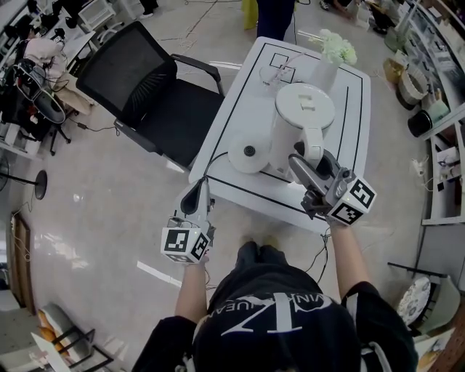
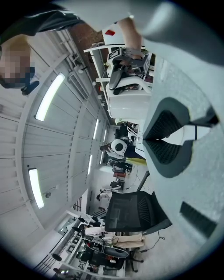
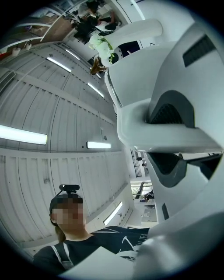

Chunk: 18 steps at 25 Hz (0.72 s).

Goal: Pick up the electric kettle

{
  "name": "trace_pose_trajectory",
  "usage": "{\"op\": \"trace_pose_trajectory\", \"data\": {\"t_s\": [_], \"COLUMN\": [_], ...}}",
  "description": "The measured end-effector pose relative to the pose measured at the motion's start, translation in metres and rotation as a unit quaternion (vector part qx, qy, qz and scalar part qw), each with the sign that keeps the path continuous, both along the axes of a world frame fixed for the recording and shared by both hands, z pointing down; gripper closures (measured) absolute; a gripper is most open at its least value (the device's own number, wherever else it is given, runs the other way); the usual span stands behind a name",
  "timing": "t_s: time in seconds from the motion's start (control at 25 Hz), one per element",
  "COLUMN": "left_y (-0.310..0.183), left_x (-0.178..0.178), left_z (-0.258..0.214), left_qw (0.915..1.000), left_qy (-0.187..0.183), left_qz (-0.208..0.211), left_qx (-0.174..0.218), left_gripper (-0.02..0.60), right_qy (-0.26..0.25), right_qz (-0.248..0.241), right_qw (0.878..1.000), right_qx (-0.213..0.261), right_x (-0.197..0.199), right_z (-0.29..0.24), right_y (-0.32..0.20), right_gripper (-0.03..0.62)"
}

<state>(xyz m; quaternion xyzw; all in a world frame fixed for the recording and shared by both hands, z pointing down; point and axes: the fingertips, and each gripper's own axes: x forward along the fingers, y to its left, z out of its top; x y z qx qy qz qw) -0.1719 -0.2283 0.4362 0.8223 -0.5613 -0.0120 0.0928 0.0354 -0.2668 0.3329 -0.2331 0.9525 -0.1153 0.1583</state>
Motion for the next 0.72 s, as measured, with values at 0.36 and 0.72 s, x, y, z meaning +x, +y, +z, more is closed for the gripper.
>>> {"op": "trace_pose_trajectory", "data": {"t_s": [0.36,0.72], "left_y": [-0.011,-0.009], "left_x": [0.0,-0.004], "left_z": [-0.011,-0.022], "left_qw": [0.9999,0.9998], "left_qy": [-0.005,-0.009], "left_qz": [0.006,0.001], "left_qx": [0.008,0.019], "left_gripper": [0.572,0.572], "right_qy": [0.011,0.01], "right_qz": [0.035,0.051], "right_qw": [0.999,0.999], "right_qx": [0.007,0.007], "right_x": [0.018,0.029], "right_z": [-0.001,-0.002], "right_y": [0.006,0.022], "right_gripper": [0.459,0.461]}}
